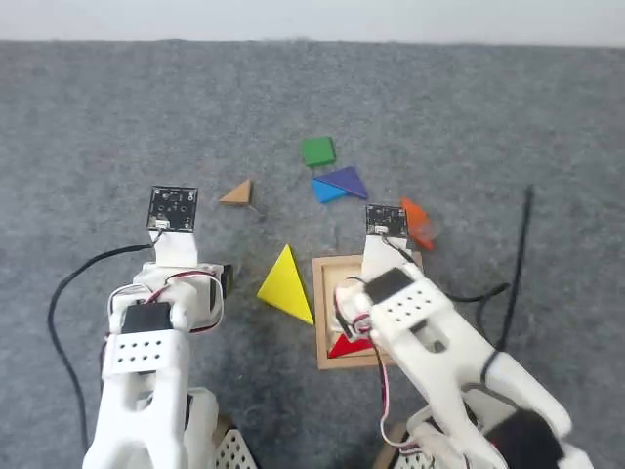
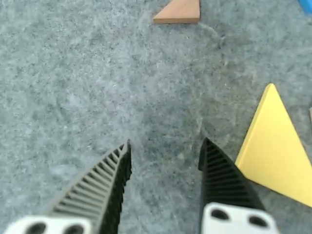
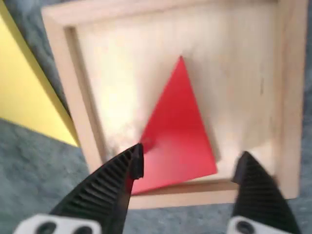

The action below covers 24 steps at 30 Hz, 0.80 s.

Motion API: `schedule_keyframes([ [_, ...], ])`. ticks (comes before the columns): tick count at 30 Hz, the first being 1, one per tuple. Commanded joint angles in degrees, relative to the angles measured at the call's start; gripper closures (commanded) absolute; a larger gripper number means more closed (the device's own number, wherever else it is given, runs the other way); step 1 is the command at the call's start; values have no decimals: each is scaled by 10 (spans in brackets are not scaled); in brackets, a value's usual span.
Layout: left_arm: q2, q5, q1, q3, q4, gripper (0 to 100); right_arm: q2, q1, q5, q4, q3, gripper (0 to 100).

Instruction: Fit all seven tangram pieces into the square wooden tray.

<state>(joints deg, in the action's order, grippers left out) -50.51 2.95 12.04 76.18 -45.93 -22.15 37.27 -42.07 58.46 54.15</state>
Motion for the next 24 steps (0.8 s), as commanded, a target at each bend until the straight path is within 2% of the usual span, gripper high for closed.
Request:
schedule_keyframes([
  [1, -13, 5, 3, 1, 11, 776, 14, 5, -68, -11, -41, 610],
  [5, -13, 5, 3, 1, 11, 776, 56, 2, -84, -29, -44, 551],
  [11, -13, 5, 3, 1, 11, 776, 116, -20, -182, -121, -44, 573],
  [17, -13, 5, 3, 1, 11, 776, 120, -19, -208, -158, -44, 633],
  [24, -13, 5, 3, 1, 11, 776, 119, -38, -204, -157, -44, 772],
])
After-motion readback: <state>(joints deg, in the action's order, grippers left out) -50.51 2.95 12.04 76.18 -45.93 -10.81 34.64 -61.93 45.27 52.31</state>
